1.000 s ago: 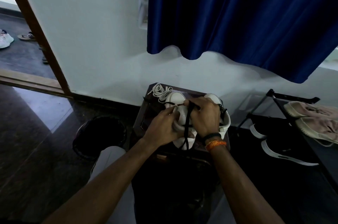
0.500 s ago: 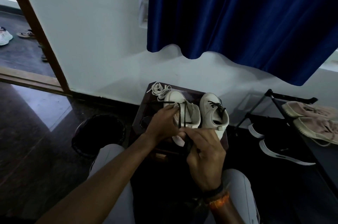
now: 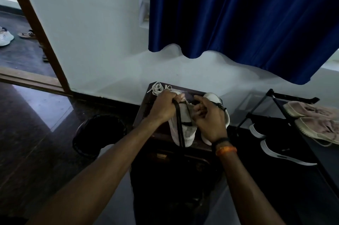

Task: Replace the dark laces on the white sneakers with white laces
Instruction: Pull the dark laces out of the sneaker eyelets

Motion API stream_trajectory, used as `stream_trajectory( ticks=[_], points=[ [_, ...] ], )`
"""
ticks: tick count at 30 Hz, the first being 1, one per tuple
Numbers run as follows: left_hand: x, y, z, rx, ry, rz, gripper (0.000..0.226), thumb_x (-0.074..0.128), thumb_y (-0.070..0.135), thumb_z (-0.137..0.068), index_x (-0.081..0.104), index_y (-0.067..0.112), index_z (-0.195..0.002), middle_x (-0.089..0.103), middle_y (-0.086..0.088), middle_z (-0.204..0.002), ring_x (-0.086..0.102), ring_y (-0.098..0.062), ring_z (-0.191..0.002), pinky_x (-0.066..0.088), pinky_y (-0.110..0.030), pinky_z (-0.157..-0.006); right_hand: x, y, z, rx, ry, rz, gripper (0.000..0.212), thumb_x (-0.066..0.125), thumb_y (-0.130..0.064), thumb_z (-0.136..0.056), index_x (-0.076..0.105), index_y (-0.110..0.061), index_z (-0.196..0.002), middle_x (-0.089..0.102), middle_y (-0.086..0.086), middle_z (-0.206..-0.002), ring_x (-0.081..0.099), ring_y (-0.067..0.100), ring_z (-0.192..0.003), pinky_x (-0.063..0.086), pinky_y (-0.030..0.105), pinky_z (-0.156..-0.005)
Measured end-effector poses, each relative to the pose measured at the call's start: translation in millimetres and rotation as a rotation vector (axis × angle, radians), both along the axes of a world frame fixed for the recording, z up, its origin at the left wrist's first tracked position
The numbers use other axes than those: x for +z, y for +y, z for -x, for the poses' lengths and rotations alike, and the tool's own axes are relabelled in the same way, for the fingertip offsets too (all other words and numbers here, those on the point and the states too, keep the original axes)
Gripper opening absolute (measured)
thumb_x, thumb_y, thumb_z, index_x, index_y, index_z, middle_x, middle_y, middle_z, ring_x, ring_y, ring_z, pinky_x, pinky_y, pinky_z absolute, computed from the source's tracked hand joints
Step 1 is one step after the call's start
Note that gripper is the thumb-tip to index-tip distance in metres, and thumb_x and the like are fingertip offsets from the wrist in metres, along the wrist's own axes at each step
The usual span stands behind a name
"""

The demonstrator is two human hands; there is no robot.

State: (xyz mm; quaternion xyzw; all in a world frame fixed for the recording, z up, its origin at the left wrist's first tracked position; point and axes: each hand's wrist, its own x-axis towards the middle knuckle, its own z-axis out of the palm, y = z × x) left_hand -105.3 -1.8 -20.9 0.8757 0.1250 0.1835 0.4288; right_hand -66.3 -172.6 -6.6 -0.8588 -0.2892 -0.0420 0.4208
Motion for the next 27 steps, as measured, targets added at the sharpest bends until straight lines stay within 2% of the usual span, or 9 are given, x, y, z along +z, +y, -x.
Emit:
stream_trajectory(
  ticks=[1,2,4,7,11,13,18,24,27],
  points=[
    [4,3,0,-0.034,0.0,0.025,0.054,0.052,0.034,-0.105,0.06,-0.008,-0.072,0.054,-0.026,-0.076,0.052,-0.034,-0.071,0.039,-0.036,-0.07,2,7,-7,0.011,-0.018,0.087,0.055,0.069,0.0,-0.076,0.066,-0.024,-0.126,0.07,-0.007,-0.082,0.068,0.01,-0.081,0.054,0.024,-0.076],
    [7,4,1,-0.069,-0.008,0.03,0.053,0.053,0.031,-0.104,0.059,-0.009,-0.072,0.056,-0.027,-0.074,0.053,-0.035,-0.071,0.04,-0.026,-0.07,2,14,-12,0.033,-0.044,0.184,0.051,0.072,-0.008,-0.076,0.067,-0.027,-0.123,0.07,-0.005,-0.081,0.067,0.015,-0.081,0.054,0.031,-0.076],
    [9,1,7,-0.122,-0.058,0.001,0.044,0.057,0.022,-0.103,0.06,-0.006,-0.07,0.056,-0.016,-0.069,0.05,-0.024,-0.068,0.035,-0.015,-0.068,1,28,-19,0.066,-0.106,0.352,0.029,0.07,-0.017,-0.08,0.07,-0.022,-0.109,0.072,0.006,-0.087,0.067,0.03,-0.086,0.049,0.034,-0.07],
    [-4,-4,9,-0.177,-0.104,-0.024,0.032,0.061,0.021,-0.1,0.061,0.006,-0.072,0.054,-0.005,-0.075,0.051,-0.018,-0.073,0.039,-0.031,-0.068,-2,40,-24,0.06,-0.214,0.435,0.02,0.057,-0.023,-0.083,0.073,-0.017,-0.094,0.07,0.014,-0.092,0.065,0.039,-0.088,0.046,0.038,-0.067],
    [-30,-5,15,-0.187,-0.158,0.012,0.024,0.071,0.036,-0.09,0.06,0.016,-0.084,0.056,-0.005,-0.087,0.055,-0.019,-0.081,0.046,-0.035,-0.073,-11,35,-28,0.1,-0.268,0.401,0.037,0.045,-0.033,-0.076,0.077,-0.026,-0.094,0.072,0.004,-0.091,0.068,0.033,-0.086,0.048,0.036,-0.066],
    [-39,-8,21,-0.169,-0.17,-0.011,0.041,0.08,0.048,-0.076,0.06,0.017,-0.094,0.055,0.0,-0.103,0.052,-0.018,-0.096,0.047,-0.029,-0.082,-14,31,-29,0.066,-0.242,0.322,0.04,0.045,-0.033,-0.078,0.079,-0.027,-0.097,0.075,0.0,-0.096,0.069,0.03,-0.089,0.048,0.033,-0.069],
    [-61,-9,31,-0.191,-0.125,-0.185,0.073,0.09,0.05,-0.063,0.062,0.022,-0.124,0.042,0.012,-0.141,0.045,-0.019,-0.121,0.046,-0.034,-0.099,-20,28,-26,0.002,-0.183,0.138,0.011,0.073,-0.023,-0.088,0.081,-0.023,-0.096,0.077,-0.005,-0.095,0.07,0.018,-0.088,0.036,0.017,-0.07],
    [-58,-11,30,-0.16,-0.122,-0.187,0.058,0.076,0.044,-0.07,0.069,0.014,-0.119,0.048,0.006,-0.146,0.054,-0.019,-0.125,0.05,-0.035,-0.1,-24,15,-4,-0.03,-0.212,-0.007,0.019,0.07,-0.013,-0.085,0.081,-0.021,-0.097,0.076,-0.004,-0.091,0.069,0.014,-0.083,0.053,0.031,-0.076],
    [-49,-11,30,-0.143,-0.089,-0.249,0.053,0.074,0.05,-0.067,0.072,0.013,-0.105,0.056,-0.002,-0.142,0.058,-0.027,-0.121,0.047,-0.028,-0.097,-9,5,16,-0.048,-0.228,-0.136,0.027,0.07,0.002,-0.082,0.081,-0.017,-0.098,0.076,-0.004,-0.094,0.067,0.005,-0.087,0.05,0.014,-0.082]
  ],
)
